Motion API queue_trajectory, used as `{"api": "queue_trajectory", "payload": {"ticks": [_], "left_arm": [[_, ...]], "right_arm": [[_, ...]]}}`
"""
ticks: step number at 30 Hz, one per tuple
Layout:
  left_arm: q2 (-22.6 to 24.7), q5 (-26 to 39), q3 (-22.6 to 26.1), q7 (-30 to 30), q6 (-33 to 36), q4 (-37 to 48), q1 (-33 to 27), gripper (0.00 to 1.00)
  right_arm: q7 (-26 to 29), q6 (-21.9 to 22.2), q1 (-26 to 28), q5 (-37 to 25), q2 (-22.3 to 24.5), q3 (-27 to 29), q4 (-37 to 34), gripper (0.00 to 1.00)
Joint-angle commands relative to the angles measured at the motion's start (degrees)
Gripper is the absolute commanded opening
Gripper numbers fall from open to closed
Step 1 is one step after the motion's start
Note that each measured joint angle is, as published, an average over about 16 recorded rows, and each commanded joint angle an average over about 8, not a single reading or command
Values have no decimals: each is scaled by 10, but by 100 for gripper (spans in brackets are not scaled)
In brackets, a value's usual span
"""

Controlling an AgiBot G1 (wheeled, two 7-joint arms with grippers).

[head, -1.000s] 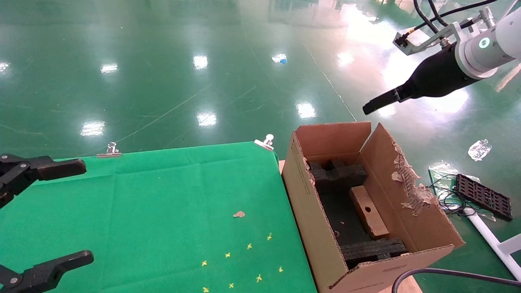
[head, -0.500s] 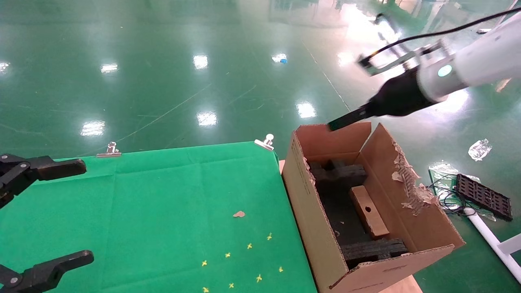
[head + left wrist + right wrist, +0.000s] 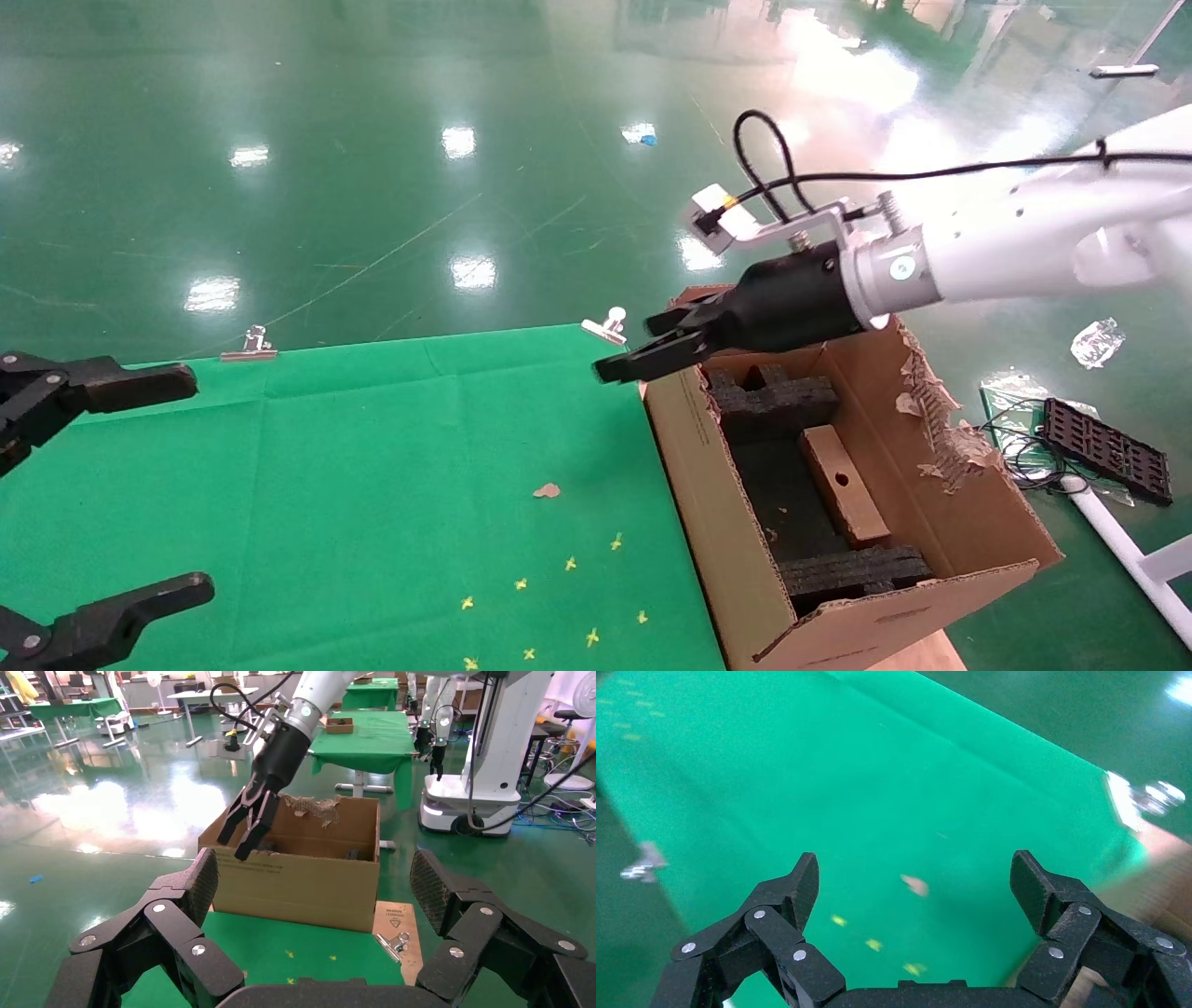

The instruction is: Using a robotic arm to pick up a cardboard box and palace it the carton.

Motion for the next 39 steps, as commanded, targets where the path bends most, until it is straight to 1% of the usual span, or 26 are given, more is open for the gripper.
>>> {"api": "queue_trajectory", "payload": {"ticks": [1,33,39], "left_arm": [[0,0,0,0,0,0,0,100],[0,-1,1,1,0,0,0,100],[0,-1,1,1,-1,0,0,100]], "right_arm": [[-11,-4,-22,10,6,27,23,100],[-185,-73,-376,173,105,457,393,100],[-207,-82,-425,195,117,516,443,100]]}}
